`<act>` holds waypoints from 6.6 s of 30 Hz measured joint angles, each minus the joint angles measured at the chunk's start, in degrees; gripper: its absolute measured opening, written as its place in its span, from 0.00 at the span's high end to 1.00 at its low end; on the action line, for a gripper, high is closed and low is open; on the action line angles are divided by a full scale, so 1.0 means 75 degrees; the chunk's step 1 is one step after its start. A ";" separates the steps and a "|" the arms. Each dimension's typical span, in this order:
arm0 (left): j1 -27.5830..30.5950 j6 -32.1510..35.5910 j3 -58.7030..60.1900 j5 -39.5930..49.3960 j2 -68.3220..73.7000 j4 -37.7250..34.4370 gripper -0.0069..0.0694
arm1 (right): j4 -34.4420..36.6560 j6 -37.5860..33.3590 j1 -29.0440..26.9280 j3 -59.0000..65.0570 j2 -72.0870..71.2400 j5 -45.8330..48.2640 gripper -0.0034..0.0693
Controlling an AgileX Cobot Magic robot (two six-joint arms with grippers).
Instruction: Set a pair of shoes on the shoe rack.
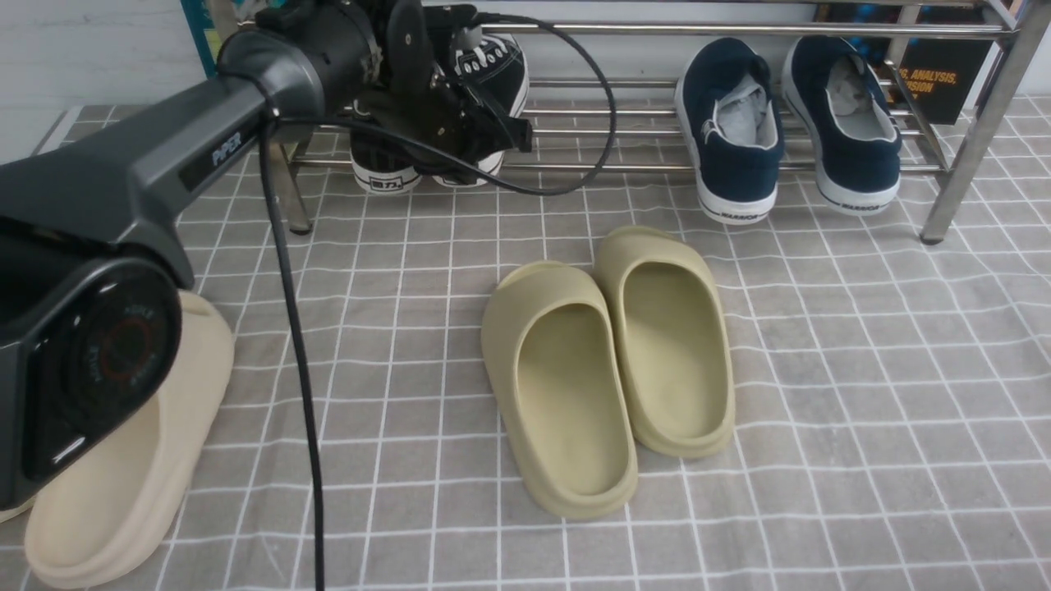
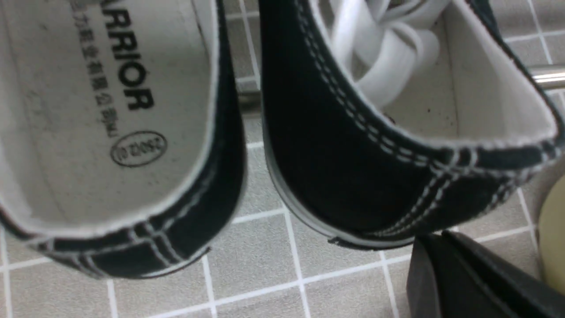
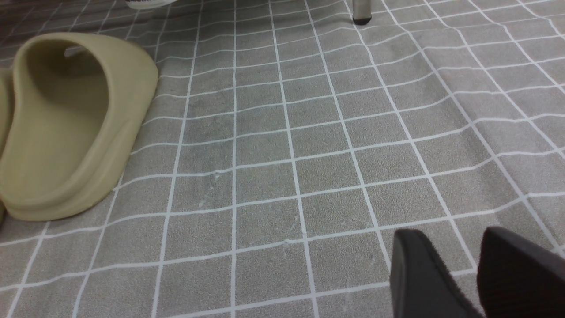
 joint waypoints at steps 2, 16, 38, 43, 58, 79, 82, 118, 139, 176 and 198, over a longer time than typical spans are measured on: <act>0.0000 0.0000 0.0000 0.0100 0.0006 0.0025 0.93 | 0.0000 0.0000 0.0000 0.0000 0.0000 0.0000 0.62; 0.0000 0.1886 0.0006 0.2488 -0.1867 -0.1749 0.93 | 0.0000 0.0000 0.0000 0.0000 0.0000 0.0000 0.62; 0.0000 0.1833 1.0531 -0.3039 -1.1531 -0.1548 0.93 | 0.0000 0.0000 0.0000 0.0000 0.0000 0.0000 0.62; 0.0000 0.1816 1.2318 -0.3942 -1.2557 -0.1548 0.93 | 0.0000 0.0000 0.0000 0.0000 0.0000 0.0000 0.62; 0.0000 0.1584 1.4623 -0.4078 -1.3074 -0.2268 0.93 | 0.0000 0.0000 0.0000 0.0000 0.0000 0.0000 0.62; 0.1748 0.0892 1.5613 -0.2786 -1.6900 -0.0588 0.93 | 0.0000 0.0000 0.0000 0.0000 0.0000 0.0007 0.62; 0.1799 0.0943 1.5613 -0.2779 -1.6900 -0.0534 0.93 | 0.0000 0.0000 0.0000 0.0000 0.0000 0.0007 0.62; 0.2376 0.0970 1.5613 -0.2779 -1.6900 -0.0526 0.93 | 0.0000 0.0000 0.0000 0.0000 0.0000 0.0007 0.62; 0.2376 0.0970 1.5613 -0.2779 -1.6900 -0.0533 0.93 | 0.0000 0.0000 0.0000 0.0000 0.0000 0.0007 0.62; 0.2376 0.0970 1.5613 -0.2779 -1.6900 -0.0533 0.93 | 0.0000 0.0000 0.0000 0.0000 0.0000 0.0007 0.62; 0.2376 0.0970 1.5613 -0.2779 -1.6900 -0.0533 0.92 | 0.0000 0.0000 0.0000 0.0000 0.0000 0.0007 0.62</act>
